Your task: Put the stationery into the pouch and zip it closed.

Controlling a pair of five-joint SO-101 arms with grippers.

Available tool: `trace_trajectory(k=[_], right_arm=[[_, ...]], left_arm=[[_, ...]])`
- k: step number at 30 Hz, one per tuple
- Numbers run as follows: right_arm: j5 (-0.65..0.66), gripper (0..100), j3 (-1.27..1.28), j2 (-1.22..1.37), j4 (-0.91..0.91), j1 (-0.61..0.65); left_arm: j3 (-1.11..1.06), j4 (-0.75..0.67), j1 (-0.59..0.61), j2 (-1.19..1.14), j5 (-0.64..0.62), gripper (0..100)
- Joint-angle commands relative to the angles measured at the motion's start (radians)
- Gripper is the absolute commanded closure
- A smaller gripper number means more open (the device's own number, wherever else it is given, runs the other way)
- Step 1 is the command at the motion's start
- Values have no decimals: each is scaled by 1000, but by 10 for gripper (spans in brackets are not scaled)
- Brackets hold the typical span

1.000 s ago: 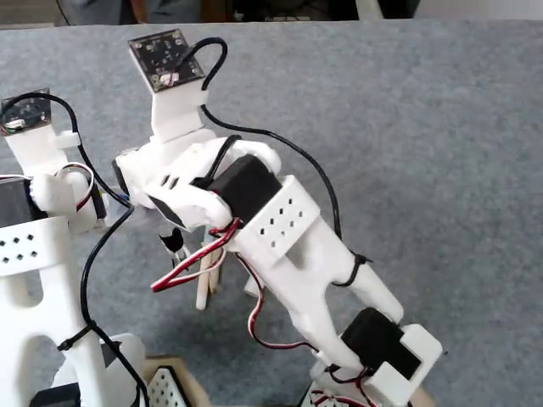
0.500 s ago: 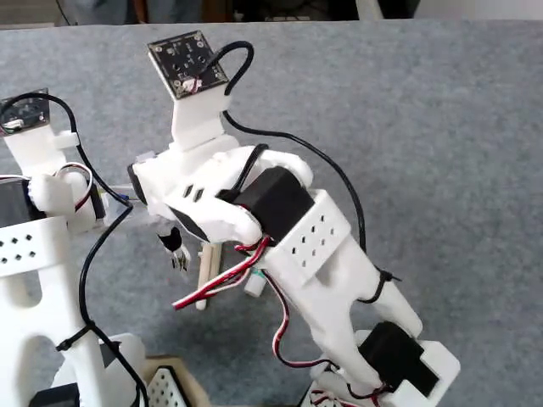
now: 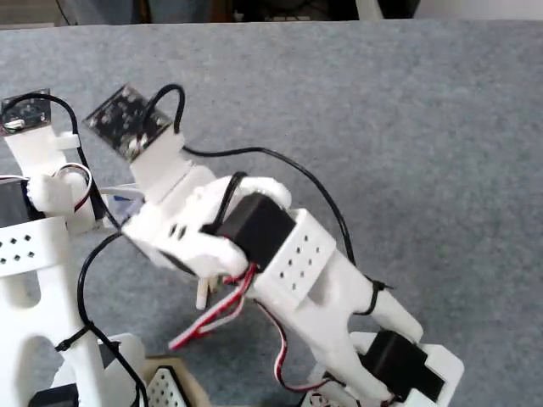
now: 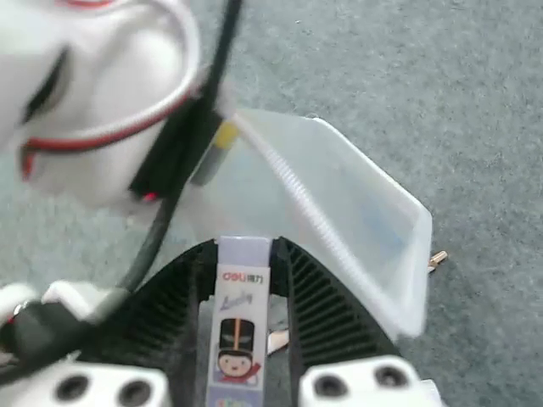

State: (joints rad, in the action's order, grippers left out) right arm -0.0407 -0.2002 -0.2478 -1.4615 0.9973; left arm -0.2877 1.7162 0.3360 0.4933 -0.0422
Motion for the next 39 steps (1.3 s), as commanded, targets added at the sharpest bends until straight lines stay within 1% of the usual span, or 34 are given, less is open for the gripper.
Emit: trace_trajectory(k=[1, 5, 9, 11, 19, 25, 30, 35, 39], right_arm=[[31, 986, 1, -38, -5, 40], [31, 986, 12, -35, 51, 31], [32, 986, 85, -42, 193, -34], [32, 986, 104, -42, 236, -44], [31, 986, 110, -36, 292, -80], [31, 985, 114, -36, 290, -83], [31, 983, 217, -36, 301, -109], [32, 983, 320, -42, 404, -110], [32, 983, 351, -38, 417, -110]], left_arm=[[-64, 28, 35, -86, 5, 971], [-64, 28, 39, -86, 5, 971], [-70, 29, 42, -92, 6, 971], [-70, 34, 42, -92, 6, 971], [-70, 34, 39, -94, 6, 971], [-71, 34, 41, -94, 6, 971], [-70, 34, 42, -94, 6, 971], [-71, 29, 42, -94, 3, 971], [-70, 28, 42, -87, 3, 971]])
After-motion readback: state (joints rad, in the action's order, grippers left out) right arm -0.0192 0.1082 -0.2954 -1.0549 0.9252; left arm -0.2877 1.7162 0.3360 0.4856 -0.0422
